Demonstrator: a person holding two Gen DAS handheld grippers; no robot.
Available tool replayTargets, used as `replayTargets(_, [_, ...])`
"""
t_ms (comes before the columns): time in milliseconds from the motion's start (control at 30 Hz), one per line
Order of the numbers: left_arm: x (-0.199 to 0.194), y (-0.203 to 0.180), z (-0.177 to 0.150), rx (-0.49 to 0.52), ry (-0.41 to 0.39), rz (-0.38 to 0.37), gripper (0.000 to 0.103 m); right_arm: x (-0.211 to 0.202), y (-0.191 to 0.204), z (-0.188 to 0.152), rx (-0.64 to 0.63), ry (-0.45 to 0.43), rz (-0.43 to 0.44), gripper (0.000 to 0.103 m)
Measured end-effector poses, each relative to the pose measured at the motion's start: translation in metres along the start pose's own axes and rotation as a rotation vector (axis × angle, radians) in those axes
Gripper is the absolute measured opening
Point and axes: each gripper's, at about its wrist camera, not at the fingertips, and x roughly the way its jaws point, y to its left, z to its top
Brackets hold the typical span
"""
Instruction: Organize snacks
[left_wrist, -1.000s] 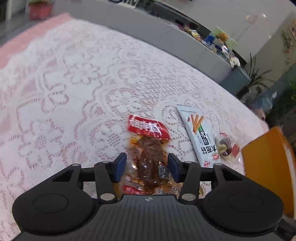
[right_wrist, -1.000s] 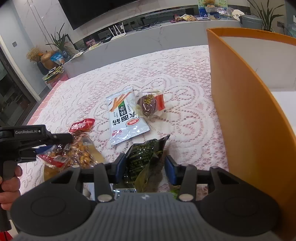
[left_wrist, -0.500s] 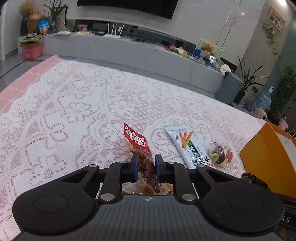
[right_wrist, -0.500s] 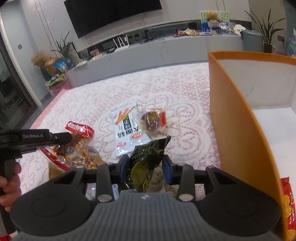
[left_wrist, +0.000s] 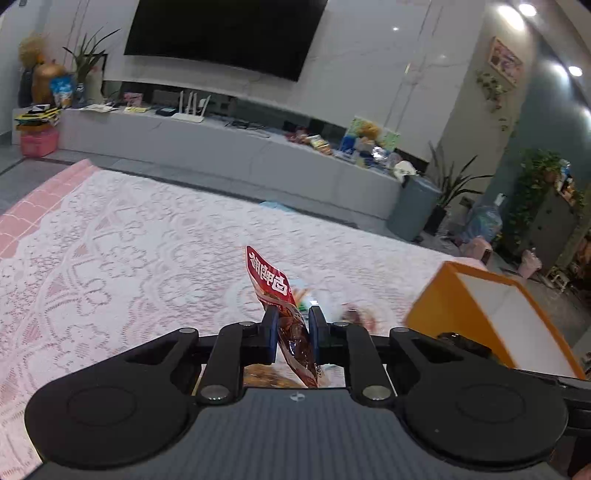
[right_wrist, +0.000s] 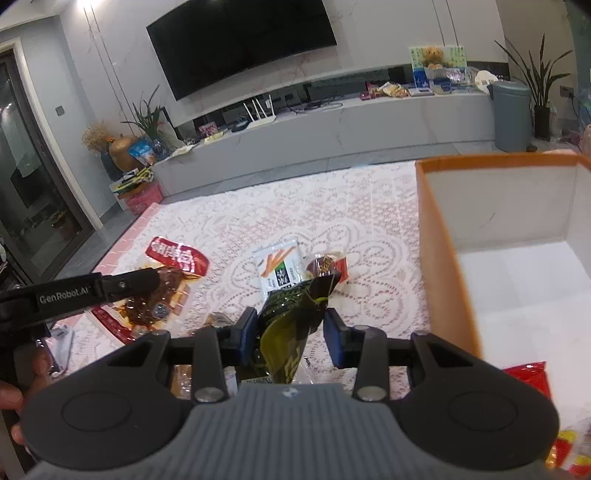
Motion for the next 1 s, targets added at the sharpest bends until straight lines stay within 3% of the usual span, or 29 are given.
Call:
replayTargets(300, [-0.013,-0.047,0.001,0.012,0.015,-0.128,0.018,-0.05,-0.004,0.013,-0.008,-0.037,-0.013,0.038])
replayTargets(833, [0.003,-0.174,0.01,0.285,0.086,-0.33,0.018,-0.102,-0.082,0.03,-0.084,0.083,-0.233,0.038])
replayTargets(1000, [0.026,-0.207,0.008,0.368,0.146,-0.341,0.018,-0.102,-0.111,0.037,-0.095,0.135,-0.272,0.038])
